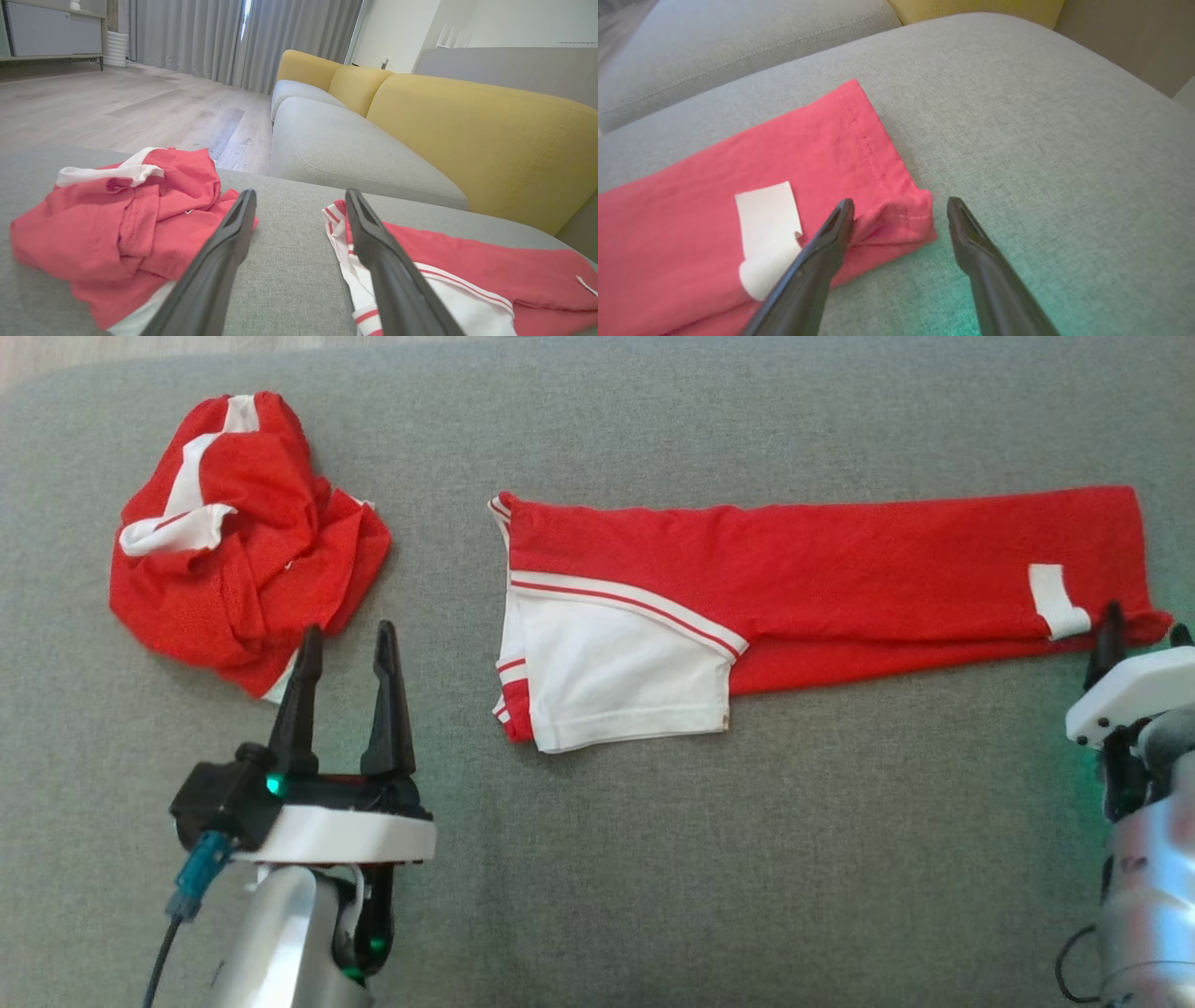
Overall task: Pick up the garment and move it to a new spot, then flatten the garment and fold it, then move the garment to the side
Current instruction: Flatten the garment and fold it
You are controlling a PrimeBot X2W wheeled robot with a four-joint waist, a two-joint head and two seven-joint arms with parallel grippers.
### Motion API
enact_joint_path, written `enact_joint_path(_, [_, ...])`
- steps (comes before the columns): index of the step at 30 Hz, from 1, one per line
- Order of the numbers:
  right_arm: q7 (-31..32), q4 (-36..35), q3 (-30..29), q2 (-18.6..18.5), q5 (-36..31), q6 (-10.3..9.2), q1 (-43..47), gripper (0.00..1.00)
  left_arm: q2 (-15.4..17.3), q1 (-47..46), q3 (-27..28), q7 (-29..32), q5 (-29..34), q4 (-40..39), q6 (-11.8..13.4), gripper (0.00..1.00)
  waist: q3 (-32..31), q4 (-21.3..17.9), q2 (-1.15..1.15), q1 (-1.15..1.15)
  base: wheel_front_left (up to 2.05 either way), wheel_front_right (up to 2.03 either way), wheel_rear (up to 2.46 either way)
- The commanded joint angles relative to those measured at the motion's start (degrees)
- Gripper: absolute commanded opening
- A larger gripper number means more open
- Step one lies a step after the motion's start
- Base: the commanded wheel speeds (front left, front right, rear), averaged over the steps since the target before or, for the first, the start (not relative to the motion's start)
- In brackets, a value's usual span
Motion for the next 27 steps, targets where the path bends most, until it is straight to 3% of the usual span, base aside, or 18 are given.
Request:
enact_joint_path(1, [-0.09, -1.12, 0.43, -0.83, -1.06, -0.05, -2.01, 1.00, 0.20, -2.01, 1.06, -0.29, -0.24, -1.52, -0.19, 1.00, 0.15, -0.01, 0.00, -0.01, 0.00, 0.00, 0.00])
enact_joint_path(9, [0.20, 4.37, -2.80, 0.55, -4.11, -0.05, -5.29, 1.00, 0.20, -2.75, 0.85, -0.29, -0.28, -1.43, 0.03, 1.00, 1.34, -0.61, 0.00, -0.01, 0.00, 0.00, 0.00])
enact_joint_path(10, [-0.04, 4.97, -2.53, 0.63, -3.98, -0.05, -5.66, 0.86, 0.20, -2.83, 0.96, -0.29, -0.24, -1.38, 0.03, 1.00, 1.45, -0.74, 0.00, -0.01, 0.00, 0.00, 0.00])
enact_joint_path(12, [-0.73, 5.93, -1.94, 0.68, -3.78, -0.05, -6.28, 0.13, 0.20, -3.01, 1.14, -0.29, -0.14, -1.26, 0.02, 1.00, 1.66, -1.01, 0.00, -0.01, 0.00, 0.00, 0.00])
enact_joint_path(13, [-1.12, 6.34, -1.50, 0.60, -3.71, -0.05, -6.55, 0.00, 0.20, -3.10, 1.21, -0.29, -0.09, -1.19, 0.02, 1.00, 1.72, -1.14, 0.00, -0.01, 0.00, 0.00, 0.00])
enact_joint_path(20, [-4.38, 7.48, 0.63, -3.04, -3.17, -0.05, -7.45, 0.00, 0.19, -3.04, 1.42, -0.29, -0.04, -0.46, -0.05, 1.00, 0.61, -1.83, 0.00, -0.01, 0.00, 0.00, 0.00])
enact_joint_path(27, [-6.06, 7.38, -0.51, -10.87, -3.31, -0.05, -7.06, 0.00, 0.19, -2.38, 2.02, -0.29, -0.75, -0.43, -0.07, 1.00, -1.51, -2.11, 0.00, -0.01, 0.00, 0.00, 0.00])
